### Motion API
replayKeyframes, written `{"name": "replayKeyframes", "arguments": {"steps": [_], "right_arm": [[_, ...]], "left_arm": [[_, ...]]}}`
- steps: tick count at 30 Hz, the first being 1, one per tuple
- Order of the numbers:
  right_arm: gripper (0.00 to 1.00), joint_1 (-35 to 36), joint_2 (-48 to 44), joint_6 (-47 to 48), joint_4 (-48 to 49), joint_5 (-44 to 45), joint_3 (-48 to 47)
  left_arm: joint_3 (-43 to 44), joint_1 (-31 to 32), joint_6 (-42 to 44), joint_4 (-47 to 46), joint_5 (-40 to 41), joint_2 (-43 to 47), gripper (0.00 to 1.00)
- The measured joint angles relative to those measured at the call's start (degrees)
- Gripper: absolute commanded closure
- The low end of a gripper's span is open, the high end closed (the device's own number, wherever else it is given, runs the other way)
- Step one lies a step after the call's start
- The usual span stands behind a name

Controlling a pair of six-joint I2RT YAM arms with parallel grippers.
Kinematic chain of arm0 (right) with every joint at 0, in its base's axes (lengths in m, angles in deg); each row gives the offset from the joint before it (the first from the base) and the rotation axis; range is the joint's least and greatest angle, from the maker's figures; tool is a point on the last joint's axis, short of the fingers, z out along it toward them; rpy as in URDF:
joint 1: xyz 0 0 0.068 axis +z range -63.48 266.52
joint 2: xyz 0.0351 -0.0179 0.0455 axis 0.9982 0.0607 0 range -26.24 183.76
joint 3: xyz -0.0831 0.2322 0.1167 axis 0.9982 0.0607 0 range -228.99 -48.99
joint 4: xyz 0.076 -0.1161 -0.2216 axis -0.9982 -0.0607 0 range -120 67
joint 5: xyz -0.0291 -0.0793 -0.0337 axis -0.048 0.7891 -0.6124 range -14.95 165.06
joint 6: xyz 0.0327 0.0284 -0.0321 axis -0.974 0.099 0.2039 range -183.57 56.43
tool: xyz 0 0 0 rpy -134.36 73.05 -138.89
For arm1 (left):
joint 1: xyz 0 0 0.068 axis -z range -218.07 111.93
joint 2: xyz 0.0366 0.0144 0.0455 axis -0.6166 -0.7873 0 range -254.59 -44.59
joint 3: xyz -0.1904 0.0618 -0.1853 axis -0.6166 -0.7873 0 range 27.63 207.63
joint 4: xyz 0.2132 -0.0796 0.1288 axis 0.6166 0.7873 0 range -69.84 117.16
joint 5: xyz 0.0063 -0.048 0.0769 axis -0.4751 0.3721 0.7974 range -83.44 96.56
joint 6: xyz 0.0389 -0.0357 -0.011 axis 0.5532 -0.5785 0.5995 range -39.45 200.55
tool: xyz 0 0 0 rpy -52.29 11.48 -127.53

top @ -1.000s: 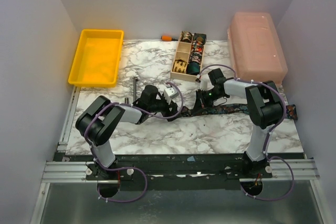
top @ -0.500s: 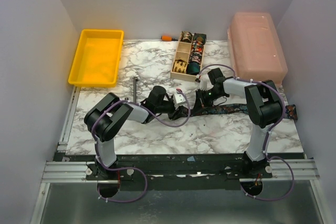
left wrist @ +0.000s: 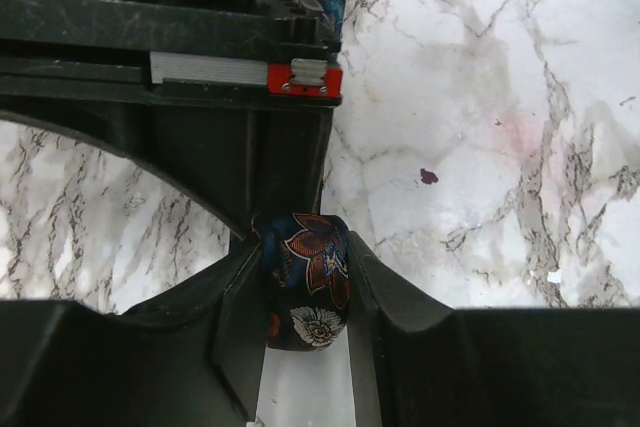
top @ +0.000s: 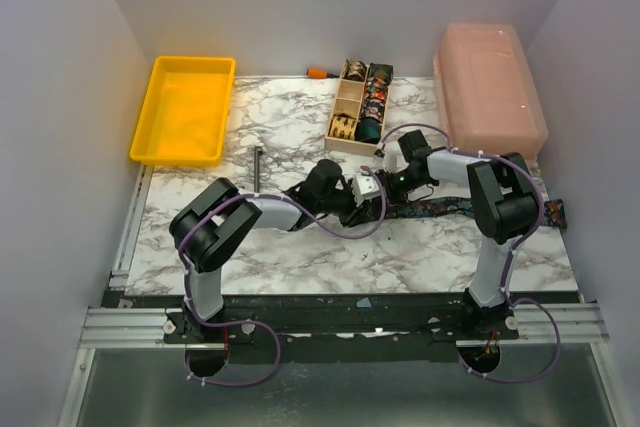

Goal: Roll the ties
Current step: Roll the tie at the center of the board.

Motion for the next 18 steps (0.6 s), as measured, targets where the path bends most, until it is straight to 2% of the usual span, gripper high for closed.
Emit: {"name": "replayKeyframes", "arguments": {"steps": [9, 14, 18], "right_arm": [[0.97, -1.03, -1.40, -0.50, 0.90, 0.61, 1.14], [0.92, -0.81, -2.10, -0.33, 1.09, 1.33, 1.51], [0.82, -0.70, -2.47, -0.33, 1.07, 1.73, 1.51]], "left_arm": [[4.96, -0.15, 3.74, 7.87, 2.75, -1.46, 0.73], [5.01, -0.22, 6.99, 13.16, 5.16, -1.86, 0.73], [5.16, -0.44, 9.42, 14.78, 5.51, -1.46, 0.74]]}}
